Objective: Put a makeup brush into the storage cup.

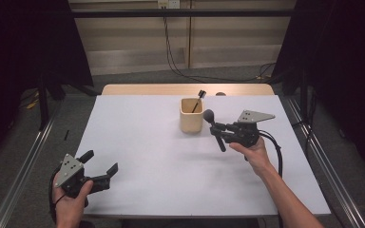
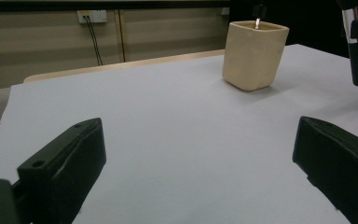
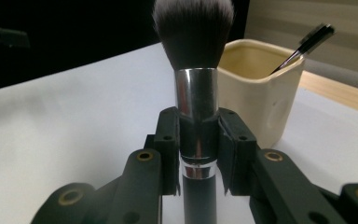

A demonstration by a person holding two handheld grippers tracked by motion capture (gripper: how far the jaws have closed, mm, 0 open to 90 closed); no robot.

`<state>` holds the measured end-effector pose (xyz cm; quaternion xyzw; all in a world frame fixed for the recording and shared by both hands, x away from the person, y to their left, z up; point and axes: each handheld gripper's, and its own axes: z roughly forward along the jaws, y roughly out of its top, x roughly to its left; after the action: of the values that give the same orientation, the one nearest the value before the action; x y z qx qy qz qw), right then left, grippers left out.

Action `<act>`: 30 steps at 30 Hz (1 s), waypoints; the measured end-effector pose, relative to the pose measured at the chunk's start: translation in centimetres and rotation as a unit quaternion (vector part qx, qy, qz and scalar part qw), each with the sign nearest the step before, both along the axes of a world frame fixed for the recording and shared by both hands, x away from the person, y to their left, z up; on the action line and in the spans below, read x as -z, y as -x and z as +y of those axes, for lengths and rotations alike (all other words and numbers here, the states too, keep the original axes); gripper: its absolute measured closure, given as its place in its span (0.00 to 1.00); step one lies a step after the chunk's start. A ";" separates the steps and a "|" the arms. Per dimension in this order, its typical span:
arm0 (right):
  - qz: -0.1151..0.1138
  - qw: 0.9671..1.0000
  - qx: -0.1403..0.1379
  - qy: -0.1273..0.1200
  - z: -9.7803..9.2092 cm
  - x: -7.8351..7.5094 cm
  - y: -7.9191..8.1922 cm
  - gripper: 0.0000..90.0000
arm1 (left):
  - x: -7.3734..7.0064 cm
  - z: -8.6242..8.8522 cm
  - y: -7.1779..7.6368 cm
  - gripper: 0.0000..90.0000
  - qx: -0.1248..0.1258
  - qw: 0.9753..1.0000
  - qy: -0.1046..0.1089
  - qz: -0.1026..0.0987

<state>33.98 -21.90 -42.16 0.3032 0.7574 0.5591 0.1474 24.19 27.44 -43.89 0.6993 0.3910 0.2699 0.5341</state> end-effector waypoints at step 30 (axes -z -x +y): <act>-0.029 0.997 0.052 -0.045 0.4 -3.7 -1.3 0.80 | 0.0 0.0 0.0 0.03 -0.003 1.000 0.002 0.000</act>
<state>35.31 -21.53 -38.48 0.3327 0.7099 0.5929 0.1840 24.17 27.44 -43.88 0.6972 0.3938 0.2702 0.5346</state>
